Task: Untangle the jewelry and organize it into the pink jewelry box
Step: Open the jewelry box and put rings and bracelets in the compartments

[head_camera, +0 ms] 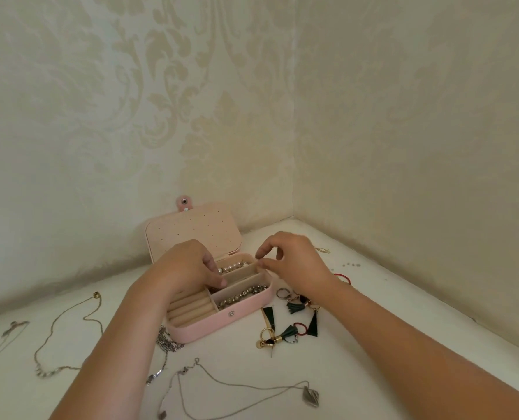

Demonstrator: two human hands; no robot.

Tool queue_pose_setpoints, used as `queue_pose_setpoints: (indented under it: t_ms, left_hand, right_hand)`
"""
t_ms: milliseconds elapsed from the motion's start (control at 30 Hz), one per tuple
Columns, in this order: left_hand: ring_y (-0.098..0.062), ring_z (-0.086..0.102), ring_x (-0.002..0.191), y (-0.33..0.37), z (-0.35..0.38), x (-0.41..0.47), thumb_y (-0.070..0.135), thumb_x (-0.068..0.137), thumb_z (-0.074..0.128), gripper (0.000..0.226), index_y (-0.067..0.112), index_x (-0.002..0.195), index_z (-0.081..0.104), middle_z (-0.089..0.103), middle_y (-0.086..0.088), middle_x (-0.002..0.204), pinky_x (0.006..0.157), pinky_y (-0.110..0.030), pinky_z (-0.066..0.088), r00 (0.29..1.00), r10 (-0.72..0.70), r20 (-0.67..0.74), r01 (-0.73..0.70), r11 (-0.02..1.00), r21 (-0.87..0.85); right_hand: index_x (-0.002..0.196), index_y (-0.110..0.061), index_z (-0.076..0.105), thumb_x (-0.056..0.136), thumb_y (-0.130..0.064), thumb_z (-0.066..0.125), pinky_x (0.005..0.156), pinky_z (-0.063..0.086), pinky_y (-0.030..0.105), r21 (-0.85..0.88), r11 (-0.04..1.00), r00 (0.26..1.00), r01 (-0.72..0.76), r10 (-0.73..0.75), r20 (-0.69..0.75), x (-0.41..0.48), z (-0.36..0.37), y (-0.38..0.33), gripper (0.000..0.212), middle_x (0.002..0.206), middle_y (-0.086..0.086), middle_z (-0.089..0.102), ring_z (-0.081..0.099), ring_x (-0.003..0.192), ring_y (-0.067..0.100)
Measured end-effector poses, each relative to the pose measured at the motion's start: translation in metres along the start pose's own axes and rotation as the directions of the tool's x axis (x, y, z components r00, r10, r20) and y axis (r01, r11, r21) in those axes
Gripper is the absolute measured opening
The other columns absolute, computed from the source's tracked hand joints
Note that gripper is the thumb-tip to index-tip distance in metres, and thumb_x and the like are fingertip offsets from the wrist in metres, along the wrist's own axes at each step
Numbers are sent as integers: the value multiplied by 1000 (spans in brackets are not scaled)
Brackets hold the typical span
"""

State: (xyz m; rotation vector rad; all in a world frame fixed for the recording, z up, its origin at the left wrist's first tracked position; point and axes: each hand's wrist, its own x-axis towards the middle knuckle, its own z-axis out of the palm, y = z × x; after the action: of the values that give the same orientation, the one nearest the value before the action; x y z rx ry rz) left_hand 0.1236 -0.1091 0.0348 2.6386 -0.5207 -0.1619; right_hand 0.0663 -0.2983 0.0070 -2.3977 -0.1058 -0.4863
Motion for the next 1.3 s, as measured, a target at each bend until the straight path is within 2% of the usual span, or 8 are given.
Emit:
queue_pose_setpoints:
  t_ms: [133,233,333,567,867,967,1167,1300]
  left_hand:
    - [-8,58,72,0,4,-1,22,68,81,14,23,62,68,65,10,68,68,-23,45,1000,10,-12,-10,999,42]
    - [-2,53,66,-1,4,-1,11,69,76,22,26,59,63,61,13,65,61,-17,42,1000,23,-10,-22,996,87]
    - [-3,52,66,-1,6,1,12,70,77,23,26,61,61,58,13,66,58,-15,39,999,32,-19,-30,995,91]
    - [-5,53,66,9,13,5,33,78,73,19,24,67,61,61,9,68,58,-21,38,979,68,-192,-80,995,-58]
    - [-5,53,62,26,26,-1,30,83,69,16,29,69,62,62,8,69,56,-18,37,950,184,-252,-219,969,-117]
    - [-5,54,64,27,26,-1,29,83,68,14,28,70,64,63,8,71,58,-18,38,945,199,-259,-235,964,-120]
    - [-5,54,65,27,26,-1,28,84,68,10,25,74,67,64,8,73,58,-15,38,946,195,-260,-241,958,-155]
    - [-1,55,63,35,26,-4,31,83,69,8,24,80,71,69,6,78,62,-14,41,954,200,-222,-272,889,-369]
  right_hand:
    - [94,-17,71,81,-14,71,64,39,7,-185,969,975,-162,186,120,3,-46,18,13,96,-6,66,55,76,-2]
    - [95,-17,72,77,-14,75,79,45,20,-422,864,914,-274,370,165,2,-73,36,18,103,-1,69,62,95,13]
    - [95,-18,73,72,-21,80,78,46,22,-486,816,857,-314,463,225,-1,-81,46,24,100,-3,68,60,91,12]
    - [70,-16,71,80,-18,71,58,39,12,-498,820,822,-283,474,314,0,-80,50,9,67,-8,67,54,64,-2]
    - [92,-12,71,80,-10,70,57,39,14,-538,817,857,-210,419,301,0,-78,48,12,96,3,70,57,82,12]
    - [81,-19,60,79,-7,68,55,37,16,-537,829,870,-153,371,326,-1,-77,48,15,90,-2,58,52,78,13]
    - [69,-24,49,76,-13,71,56,37,21,-423,900,886,-107,279,370,-5,-82,46,26,76,-9,51,46,66,9]
    - [78,-9,57,77,-1,69,64,40,29,68,990,953,-124,100,287,-5,-94,29,15,72,2,60,49,64,15]
